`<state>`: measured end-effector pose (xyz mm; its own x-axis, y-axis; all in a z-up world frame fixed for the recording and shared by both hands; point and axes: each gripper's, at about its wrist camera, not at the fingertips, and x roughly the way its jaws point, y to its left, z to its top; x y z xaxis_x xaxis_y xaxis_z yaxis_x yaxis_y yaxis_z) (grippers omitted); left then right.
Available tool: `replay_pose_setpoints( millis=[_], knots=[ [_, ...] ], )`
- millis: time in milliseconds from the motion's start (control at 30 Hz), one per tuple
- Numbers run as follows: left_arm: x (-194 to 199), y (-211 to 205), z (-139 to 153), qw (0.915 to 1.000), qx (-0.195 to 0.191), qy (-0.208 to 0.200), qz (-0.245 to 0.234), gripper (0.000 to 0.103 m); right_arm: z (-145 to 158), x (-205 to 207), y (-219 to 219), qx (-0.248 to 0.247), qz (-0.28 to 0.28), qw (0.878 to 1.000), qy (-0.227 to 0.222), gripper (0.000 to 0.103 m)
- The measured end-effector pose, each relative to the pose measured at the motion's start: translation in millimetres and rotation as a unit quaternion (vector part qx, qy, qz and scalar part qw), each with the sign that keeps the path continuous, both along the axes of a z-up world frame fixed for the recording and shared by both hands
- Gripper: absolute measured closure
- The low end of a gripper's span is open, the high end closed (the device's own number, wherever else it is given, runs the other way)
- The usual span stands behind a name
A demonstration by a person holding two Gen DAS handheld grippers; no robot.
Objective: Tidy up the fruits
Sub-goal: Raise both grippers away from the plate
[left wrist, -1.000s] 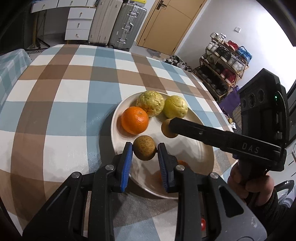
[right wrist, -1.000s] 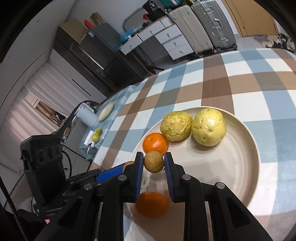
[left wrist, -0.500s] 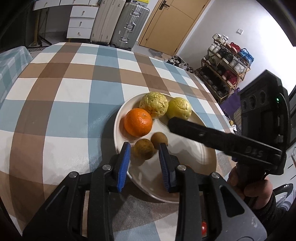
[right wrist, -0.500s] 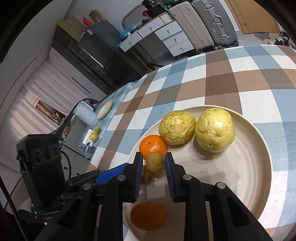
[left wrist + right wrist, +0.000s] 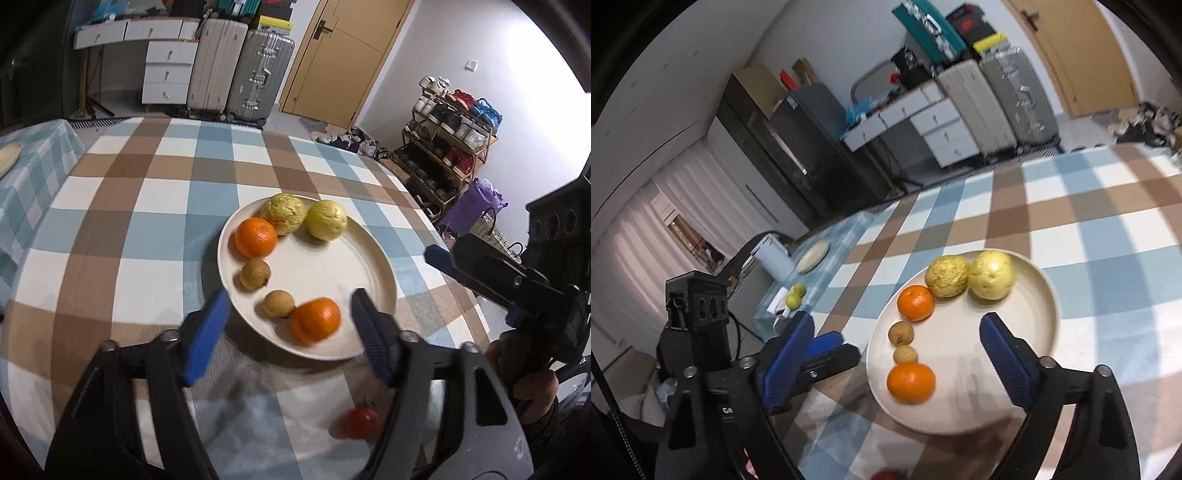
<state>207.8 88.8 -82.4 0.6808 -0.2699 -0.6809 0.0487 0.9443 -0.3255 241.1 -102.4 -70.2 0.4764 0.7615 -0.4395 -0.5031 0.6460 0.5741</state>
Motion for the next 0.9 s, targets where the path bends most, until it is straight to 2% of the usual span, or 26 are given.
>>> replay_pose_setpoints(
  millis=[33,200,367,467,667,900],
  knots=[
    [-8.2,-2.4,4.3,1.0,0.003,-0.005,0.003,0.023,2.2,-5.6,-4.4,0.002,-0.005,1.0,-0.004,0.008],
    [-35.1,-13.5,15.6,0.9999,0.011,-0.007,0.003,0.02,13.1,-39.1,-27.0,0.008,-0.03,0.999,-0.026,0.003],
    [-65.3,-26.2,22.1,0.9996,0.025,-0.011,0.006,0.002,21.1,-71.3,-41.1,0.004,-0.037,0.998,-0.048,0.0],
    [-80.8,-32.8,24.0,0.9991,0.039,-0.015,0.007,0.002,25.5,-90.7,-46.4,-0.001,-0.037,0.998,-0.059,0.0],
    [-108.2,-34.7,22.3,0.9988,0.042,-0.014,0.019,0.001,25.3,-124.5,-59.0,-0.001,-0.041,0.997,-0.072,0.0],
    [-140.9,-38.8,10.5,0.998,0.058,-0.009,0.021,0.001,15.1,-159.7,-61.6,-0.048,-0.043,0.995,-0.08,0.0]
  ],
)
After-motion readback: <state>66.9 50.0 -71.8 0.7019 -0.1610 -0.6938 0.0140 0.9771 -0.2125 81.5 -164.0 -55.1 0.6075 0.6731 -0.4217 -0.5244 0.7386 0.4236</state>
